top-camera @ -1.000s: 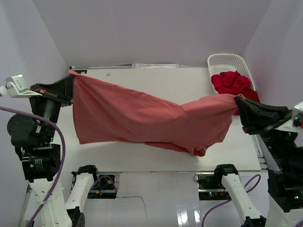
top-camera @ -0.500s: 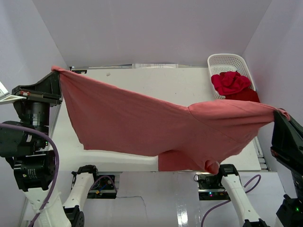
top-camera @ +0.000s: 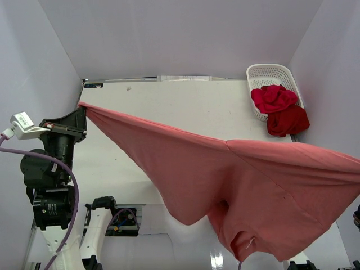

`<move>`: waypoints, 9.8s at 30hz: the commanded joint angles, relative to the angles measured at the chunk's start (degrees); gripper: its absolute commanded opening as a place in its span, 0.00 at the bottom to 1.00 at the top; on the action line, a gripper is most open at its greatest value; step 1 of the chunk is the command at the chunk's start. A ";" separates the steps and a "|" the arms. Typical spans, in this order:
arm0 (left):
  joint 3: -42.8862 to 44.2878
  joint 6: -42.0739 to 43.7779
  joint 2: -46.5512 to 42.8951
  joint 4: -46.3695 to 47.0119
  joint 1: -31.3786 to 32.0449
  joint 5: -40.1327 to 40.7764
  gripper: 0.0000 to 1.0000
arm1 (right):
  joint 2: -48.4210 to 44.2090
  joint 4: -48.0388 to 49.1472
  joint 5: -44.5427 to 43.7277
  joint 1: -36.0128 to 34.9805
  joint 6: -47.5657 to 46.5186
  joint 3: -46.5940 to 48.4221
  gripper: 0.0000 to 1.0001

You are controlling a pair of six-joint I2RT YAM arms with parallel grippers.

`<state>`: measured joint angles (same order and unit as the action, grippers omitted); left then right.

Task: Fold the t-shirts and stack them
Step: Flatten out the tshirt, then fold the flattened tshirt in 1/3 of the way

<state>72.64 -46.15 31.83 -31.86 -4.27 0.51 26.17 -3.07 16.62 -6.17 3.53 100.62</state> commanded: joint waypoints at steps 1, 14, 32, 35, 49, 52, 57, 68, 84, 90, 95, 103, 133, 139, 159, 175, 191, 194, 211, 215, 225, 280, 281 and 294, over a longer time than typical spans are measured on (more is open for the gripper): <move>3.11 0.62 1.12 0.74 -0.56 4.85 0.00 | 1.68 3.96 -5.19 -0.33 0.15 2.12 0.08; -8.04 2.47 15.16 12.15 -0.56 3.79 0.00 | 12.05 5.24 -7.31 -0.33 7.89 -25.89 0.08; 36.89 3.70 63.07 17.11 -0.56 -2.08 0.00 | 67.41 -0.23 3.14 0.37 6.49 26.25 0.08; 37.42 4.14 64.76 13.58 -0.56 -3.85 0.00 | 66.22 -0.72 7.09 0.99 6.93 22.73 0.08; -10.33 6.68 36.38 16.13 0.40 -4.91 0.00 | 30.20 2.03 10.72 0.90 13.97 -40.59 0.08; -5.09 6.78 31.99 14.64 0.32 -6.22 0.00 | 26.04 -7.10 11.58 0.90 10.98 -31.66 0.08; 9.07 5.37 27.32 10.07 0.41 -7.81 0.00 | 21.99 -16.25 12.12 0.90 8.17 -11.62 0.08; 17.12 5.29 25.38 4.17 0.41 -5.69 0.00 | 25.49 -24.79 6.50 0.90 7.28 7.60 0.08; 13.20 2.29 56.99 19.73 1.63 -5.35 0.00 | 62.39 -9.23 5.51 3.62 11.41 9.93 0.08; 53.25 2.56 80.09 5.62 2.07 -7.19 0.00 | 86.94 -16.55 15.51 9.67 21.30 50.81 0.08; 55.66 4.92 77.96 5.22 1.81 -6.49 0.00 | 66.84 4.97 17.39 10.83 19.07 15.61 0.08; 1.77 3.96 44.16 23.50 2.69 -4.82 0.00 | 43.11 11.87 17.74 10.57 16.94 -23.50 0.08; -35.11 -2.27 21.78 -8.92 8.58 -2.55 0.00 | 3.19 -44.12 2.11 -0.07 22.04 -71.36 0.08; -32.83 -6.67 23.36 -16.12 8.67 3.70 0.00 | 0.98 -47.38 -7.37 -0.07 23.63 -63.63 0.08; -31.42 -11.51 32.14 -6.64 8.67 8.54 0.00 | 21.02 -29.10 -9.94 -0.07 16.95 -59.31 0.08; -27.56 -12.03 37.86 -4.88 8.67 11.17 0.00 | 34.46 -26.02 -9.33 -0.07 13.08 -45.61 0.08; -23.34 -12.47 40.32 -4.79 8.58 13.46 0.00 | 46.85 -22.16 -6.08 -0.07 11.24 -35.67 0.08; -22.81 -12.56 40.76 -4.79 8.67 13.81 0.00 | 48.61 -21.54 -5.73 -0.07 11.06 -33.57 0.08; -16.05 -10.98 49.28 -4.09 8.67 16.18 0.00 | 61.98 -20.66 -1.77 -0.33 9.74 -21.96 0.08; -14.11 -11.24 50.96 -4.09 8.67 16.01 0.00 | 64.78 -19.61 -1.16 -0.59 9.74 -21.34 0.08; -12.08 -11.07 52.45 -4.18 8.58 17.15 0.00 | 68.66 -19.69 -1.94 -0.86 9.65 -17.91 0.08; -17.71 4.58 55.69 15.95 23.78 8.80 0.98 | 74.80 -22.15 -28.76 -10.35 10.18 -34.27 0.72; -17.54 4.67 56.66 16.04 23.87 8.72 0.98 | 75.77 -22.24 -28.23 -10.35 10.18 -33.65 0.71; -24.03 2.65 60.45 14.90 25.10 14.60 0.98 | 74.20 -23.82 -27.69 -10.96 12.03 -42.87 0.78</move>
<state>51.31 -42.76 93.43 -15.11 20.86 12.12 100.88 -22.37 -10.48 -16.60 14.79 61.25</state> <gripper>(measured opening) 0.979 0.774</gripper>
